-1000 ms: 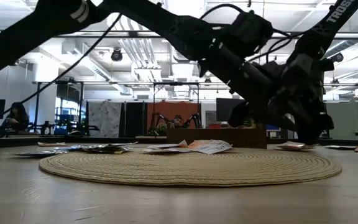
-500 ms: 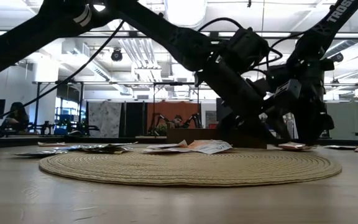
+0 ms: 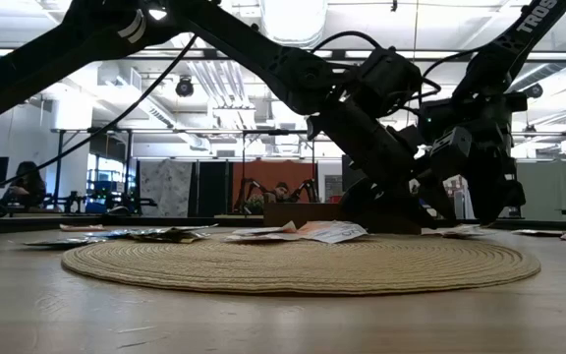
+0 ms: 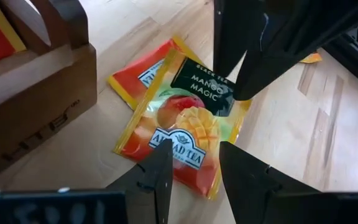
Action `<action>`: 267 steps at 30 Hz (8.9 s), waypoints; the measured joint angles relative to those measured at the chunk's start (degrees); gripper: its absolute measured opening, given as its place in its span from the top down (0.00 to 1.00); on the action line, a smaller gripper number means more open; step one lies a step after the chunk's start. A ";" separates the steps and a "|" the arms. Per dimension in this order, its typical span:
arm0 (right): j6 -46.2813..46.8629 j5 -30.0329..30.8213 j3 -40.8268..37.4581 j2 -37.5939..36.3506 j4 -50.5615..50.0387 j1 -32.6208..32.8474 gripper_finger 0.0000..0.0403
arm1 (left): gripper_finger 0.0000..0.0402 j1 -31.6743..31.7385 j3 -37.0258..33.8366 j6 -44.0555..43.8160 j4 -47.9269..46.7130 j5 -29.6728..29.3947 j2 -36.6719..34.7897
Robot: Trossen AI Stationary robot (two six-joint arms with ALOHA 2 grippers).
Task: Pick & Place Tea
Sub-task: Put the mango tea bag into the right section of the wooden organizer
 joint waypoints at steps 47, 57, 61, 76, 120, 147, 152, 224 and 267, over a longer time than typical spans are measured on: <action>4.90 10.00 0.00 0.00 4.82 4.23 0.67 | 0.69 -1.14 -2.58 -1.93 5.11 1.55 0.72; 4.83 6.88 -0.28 3.03 5.27 4.45 0.67 | 0.69 -1.18 -2.86 -2.33 6.99 0.82 0.81; 6.10 6.67 0.01 3.35 5.57 4.45 0.67 | 0.69 -1.18 -2.86 -2.40 7.01 0.63 0.81; 3.24 6.20 2.76 1.23 3.87 4.47 0.88 | 0.69 -1.14 -2.86 -1.87 7.20 0.28 0.81; -3.35 10.64 6.86 -1.53 -5.70 4.45 0.71 | 0.69 -2.13 -9.75 0.66 8.36 0.61 -5.07; -0.57 5.57 5.53 5.99 0.87 4.37 0.55 | 0.69 0.81 -11.34 0.15 12.10 2.53 -3.37; -0.71 5.56 5.53 5.99 0.45 4.47 0.62 | 0.69 0.77 -11.72 0.18 12.03 3.61 -3.26; -1.10 7.64 3.87 5.00 4.30 5.20 0.88 | 0.69 -0.90 -11.23 2.89 11.64 3.02 -2.80; -26.50 22.32 26.29 -3.22 -5.51 5.22 0.98 | 0.69 -4.83 -12.82 1.72 -1.62 -13.94 -20.75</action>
